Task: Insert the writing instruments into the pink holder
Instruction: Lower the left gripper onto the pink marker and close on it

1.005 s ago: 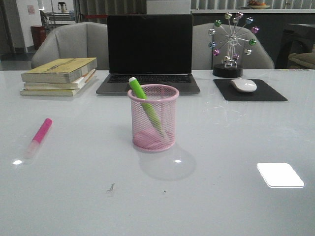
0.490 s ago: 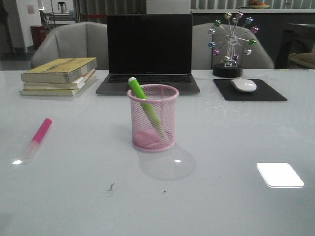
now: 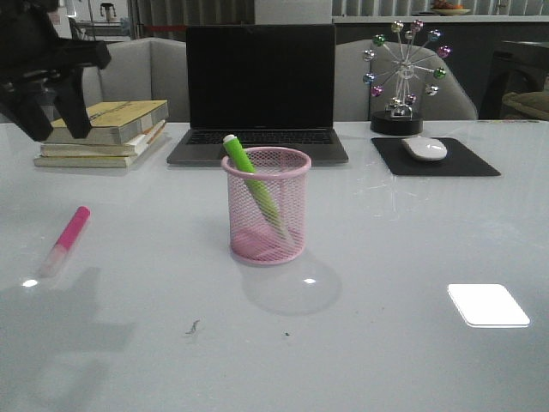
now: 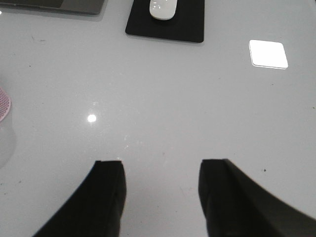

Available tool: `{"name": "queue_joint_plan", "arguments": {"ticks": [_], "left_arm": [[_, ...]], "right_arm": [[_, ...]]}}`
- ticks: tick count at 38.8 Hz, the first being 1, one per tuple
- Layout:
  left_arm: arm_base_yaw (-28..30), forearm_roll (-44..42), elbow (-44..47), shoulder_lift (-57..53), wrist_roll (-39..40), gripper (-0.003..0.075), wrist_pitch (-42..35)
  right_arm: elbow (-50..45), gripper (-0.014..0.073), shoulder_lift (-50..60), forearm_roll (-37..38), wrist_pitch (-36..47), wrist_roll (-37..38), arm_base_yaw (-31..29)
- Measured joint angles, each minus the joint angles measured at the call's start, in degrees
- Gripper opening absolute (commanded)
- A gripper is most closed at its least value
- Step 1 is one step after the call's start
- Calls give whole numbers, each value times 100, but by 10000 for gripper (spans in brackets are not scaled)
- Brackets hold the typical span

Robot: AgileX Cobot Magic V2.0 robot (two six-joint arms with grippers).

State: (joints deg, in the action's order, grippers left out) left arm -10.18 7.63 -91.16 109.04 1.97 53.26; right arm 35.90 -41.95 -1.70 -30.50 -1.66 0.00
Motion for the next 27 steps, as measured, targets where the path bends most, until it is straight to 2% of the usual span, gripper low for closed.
{"name": "queue_joint_plan", "arguments": {"ticks": [12, 27], "left_arm": [[0, 0, -209, 823, 253, 344, 217], [0, 0, -213, 1334, 263, 344, 218]], "right_arm": [[0, 450, 0, 0, -5, 0, 0], [0, 450, 0, 0, -41, 0, 0]]}}
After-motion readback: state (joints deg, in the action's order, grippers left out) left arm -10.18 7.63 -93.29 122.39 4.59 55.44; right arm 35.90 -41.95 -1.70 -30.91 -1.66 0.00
